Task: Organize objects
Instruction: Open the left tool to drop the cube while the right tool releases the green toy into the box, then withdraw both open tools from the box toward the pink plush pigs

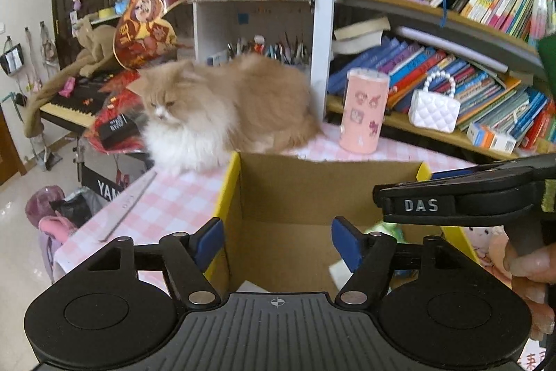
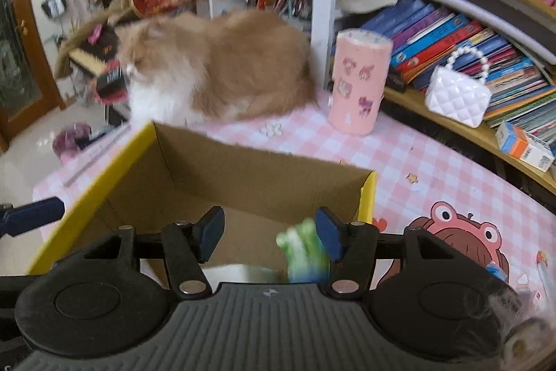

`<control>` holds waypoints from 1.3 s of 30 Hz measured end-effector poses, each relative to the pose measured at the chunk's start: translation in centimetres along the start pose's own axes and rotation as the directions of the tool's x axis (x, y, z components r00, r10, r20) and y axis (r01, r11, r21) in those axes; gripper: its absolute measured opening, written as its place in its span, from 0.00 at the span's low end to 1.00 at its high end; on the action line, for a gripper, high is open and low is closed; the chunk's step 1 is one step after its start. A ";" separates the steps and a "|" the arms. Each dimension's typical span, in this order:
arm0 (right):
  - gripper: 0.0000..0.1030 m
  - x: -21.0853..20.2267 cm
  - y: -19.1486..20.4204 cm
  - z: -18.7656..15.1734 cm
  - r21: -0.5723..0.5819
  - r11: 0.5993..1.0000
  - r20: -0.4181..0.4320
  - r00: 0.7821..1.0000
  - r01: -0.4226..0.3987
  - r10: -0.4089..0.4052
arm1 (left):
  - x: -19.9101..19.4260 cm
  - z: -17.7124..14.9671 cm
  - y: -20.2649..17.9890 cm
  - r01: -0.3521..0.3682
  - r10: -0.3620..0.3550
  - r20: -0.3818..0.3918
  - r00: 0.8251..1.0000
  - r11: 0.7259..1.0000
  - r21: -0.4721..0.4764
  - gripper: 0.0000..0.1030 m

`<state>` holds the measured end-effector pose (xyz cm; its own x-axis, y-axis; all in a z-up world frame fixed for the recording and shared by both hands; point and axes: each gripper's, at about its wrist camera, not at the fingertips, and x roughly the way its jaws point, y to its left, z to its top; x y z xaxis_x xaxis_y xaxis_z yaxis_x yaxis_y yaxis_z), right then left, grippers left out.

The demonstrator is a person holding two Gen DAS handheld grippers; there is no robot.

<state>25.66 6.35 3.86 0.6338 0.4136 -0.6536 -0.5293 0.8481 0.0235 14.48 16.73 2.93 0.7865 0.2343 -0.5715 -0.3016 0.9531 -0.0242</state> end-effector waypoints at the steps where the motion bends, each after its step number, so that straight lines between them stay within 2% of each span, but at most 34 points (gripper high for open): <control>1: 0.63 -0.7 0.2 -0.1 0.001 1.000 0.021 1.000 0.014 -0.014 | -0.6 0.0 0.2 0.000 0.000 0.011 1.000 1.000 -0.001 0.72; 7: 0.64 -4.9 1.3 -1.4 0.011 0.999 0.108 0.993 0.051 -0.052 | -3.6 -0.3 1.9 -0.004 0.003 0.042 0.999 1.000 0.004 0.79; 13: 0.65 -8.3 2.2 -3.6 0.075 0.994 0.148 0.984 0.085 -0.095 | -5.8 -1.2 3.5 0.000 -0.001 0.051 0.999 1.000 0.021 0.84; 20: 0.67 -11.2 4.1 -7.6 0.159 0.978 0.163 0.973 0.136 -0.162 | -8.1 -3.7 4.8 -0.044 0.040 0.057 0.998 0.996 0.074 0.85; 24: 0.67 -12.3 6.0 -10.3 0.168 0.973 0.145 0.973 0.157 -0.182 | -9.2 -5.4 5.9 -0.042 0.041 0.024 0.999 0.998 0.054 0.85; 28: 0.67 -12.7 7.4 -12.5 0.183 0.970 0.089 0.979 0.163 -0.181 | -10.4 -7.0 6.7 -0.041 0.041 -0.003 0.999 0.998 0.051 0.85; 35: 0.67 -14.3 9.7 -16.6 0.195 0.959 0.045 0.974 0.208 -0.220 | -12.2 -9.8 6.8 -0.057 0.059 -0.026 0.998 0.995 0.084 0.86; 39: 0.67 -15.3 10.4 -18.1 0.195 0.954 0.026 0.971 0.226 -0.236 | -13.0 -10.8 6.4 -0.032 0.037 -0.040 0.999 0.991 0.131 0.87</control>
<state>0.24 2.84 0.43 0.7552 0.2105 -0.6208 -0.2518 0.9675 0.0217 -3.46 17.69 1.31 0.7526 0.2617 -0.6042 -0.2530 0.9621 0.1017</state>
